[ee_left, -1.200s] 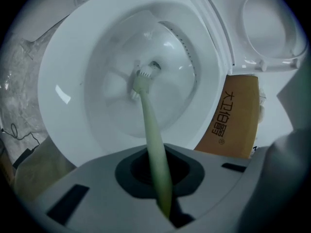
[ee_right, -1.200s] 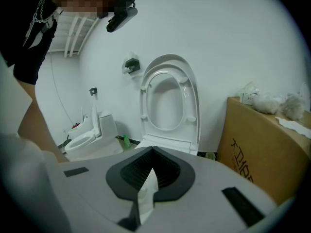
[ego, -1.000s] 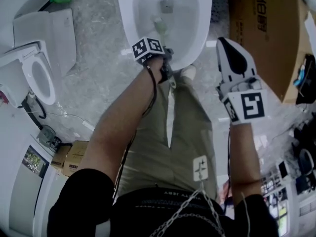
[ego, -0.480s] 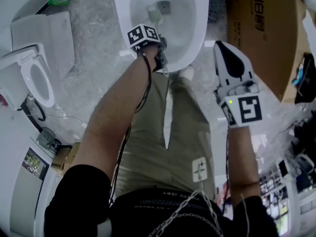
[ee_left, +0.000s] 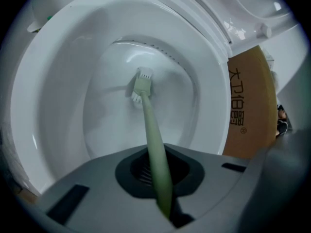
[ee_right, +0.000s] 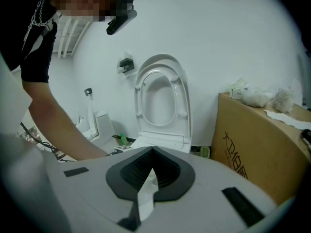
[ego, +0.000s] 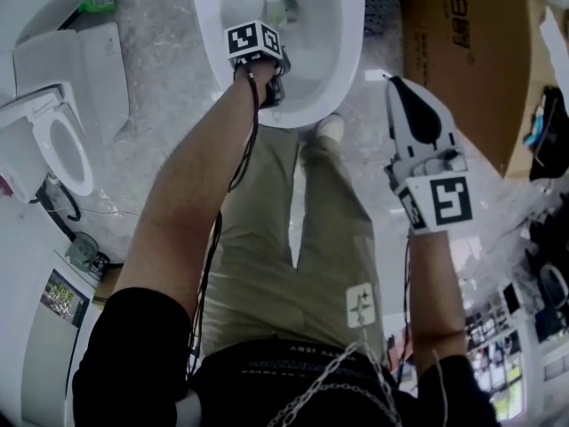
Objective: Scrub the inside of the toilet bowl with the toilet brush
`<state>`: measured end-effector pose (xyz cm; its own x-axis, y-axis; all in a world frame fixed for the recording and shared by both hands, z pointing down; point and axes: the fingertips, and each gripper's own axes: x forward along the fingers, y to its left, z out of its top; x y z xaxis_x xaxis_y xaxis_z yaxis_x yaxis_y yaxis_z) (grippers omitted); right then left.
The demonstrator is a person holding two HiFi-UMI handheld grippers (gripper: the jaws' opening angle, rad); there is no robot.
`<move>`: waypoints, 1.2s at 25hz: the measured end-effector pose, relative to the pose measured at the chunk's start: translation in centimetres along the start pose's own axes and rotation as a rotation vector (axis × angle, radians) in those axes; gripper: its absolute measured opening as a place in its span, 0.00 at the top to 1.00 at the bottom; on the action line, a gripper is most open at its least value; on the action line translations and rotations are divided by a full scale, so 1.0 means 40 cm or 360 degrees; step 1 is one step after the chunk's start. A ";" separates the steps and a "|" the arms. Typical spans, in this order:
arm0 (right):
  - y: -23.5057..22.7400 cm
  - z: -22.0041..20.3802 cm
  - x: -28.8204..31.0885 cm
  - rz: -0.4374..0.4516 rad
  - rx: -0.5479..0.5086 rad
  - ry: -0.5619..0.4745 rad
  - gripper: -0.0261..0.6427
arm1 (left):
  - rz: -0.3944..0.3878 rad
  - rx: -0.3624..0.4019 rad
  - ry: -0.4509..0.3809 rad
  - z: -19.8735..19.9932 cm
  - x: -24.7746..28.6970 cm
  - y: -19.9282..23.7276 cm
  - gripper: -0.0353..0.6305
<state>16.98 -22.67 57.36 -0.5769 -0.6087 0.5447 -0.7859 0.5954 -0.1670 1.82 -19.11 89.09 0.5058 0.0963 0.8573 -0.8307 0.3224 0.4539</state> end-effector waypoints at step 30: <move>0.006 -0.024 -0.057 0.0039 -0.0015 -0.0030 0.97 | 0.0047 0.0128 0.0345 -0.202 0.033 0.013 0.94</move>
<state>18.30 -20.62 56.85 -0.6003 -0.6032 0.5251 -0.7692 0.6153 -0.1724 3.95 -11.21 88.51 0.5119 0.3077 0.8020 -0.8574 0.2414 0.4546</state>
